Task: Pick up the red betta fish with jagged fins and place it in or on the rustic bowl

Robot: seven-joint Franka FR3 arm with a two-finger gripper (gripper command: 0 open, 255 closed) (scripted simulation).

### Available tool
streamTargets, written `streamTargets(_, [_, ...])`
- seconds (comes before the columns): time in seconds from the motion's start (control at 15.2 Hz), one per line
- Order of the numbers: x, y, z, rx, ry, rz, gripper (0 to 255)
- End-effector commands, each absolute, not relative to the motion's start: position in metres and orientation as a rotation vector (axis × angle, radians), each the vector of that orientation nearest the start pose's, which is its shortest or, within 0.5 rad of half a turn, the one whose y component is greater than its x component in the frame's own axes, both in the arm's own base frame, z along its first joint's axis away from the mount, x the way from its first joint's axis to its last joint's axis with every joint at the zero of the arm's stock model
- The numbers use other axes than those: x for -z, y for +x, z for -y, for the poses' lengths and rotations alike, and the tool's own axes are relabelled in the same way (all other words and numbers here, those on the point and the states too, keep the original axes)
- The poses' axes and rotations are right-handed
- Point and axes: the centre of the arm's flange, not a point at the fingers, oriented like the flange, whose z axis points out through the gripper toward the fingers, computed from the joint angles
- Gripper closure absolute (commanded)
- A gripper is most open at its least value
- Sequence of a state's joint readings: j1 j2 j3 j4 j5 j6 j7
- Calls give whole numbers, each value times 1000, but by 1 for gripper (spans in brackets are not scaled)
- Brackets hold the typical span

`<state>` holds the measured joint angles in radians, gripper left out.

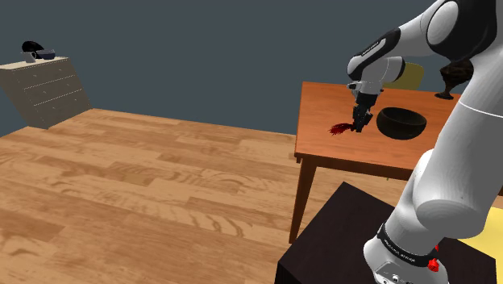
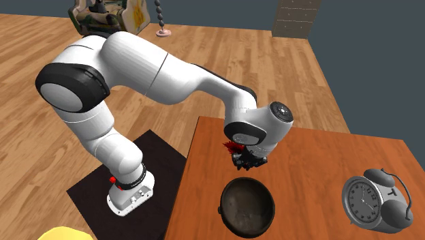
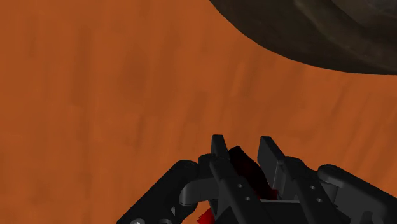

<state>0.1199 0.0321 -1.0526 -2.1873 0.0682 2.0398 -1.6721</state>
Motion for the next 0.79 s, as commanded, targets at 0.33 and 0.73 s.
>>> streamTargets(0.33, [-367, 311, 411, -22, -2794, 1022, 255])
streamTargets(0.73, [-398, 311, 411, -22, -2794, 1022, 255])
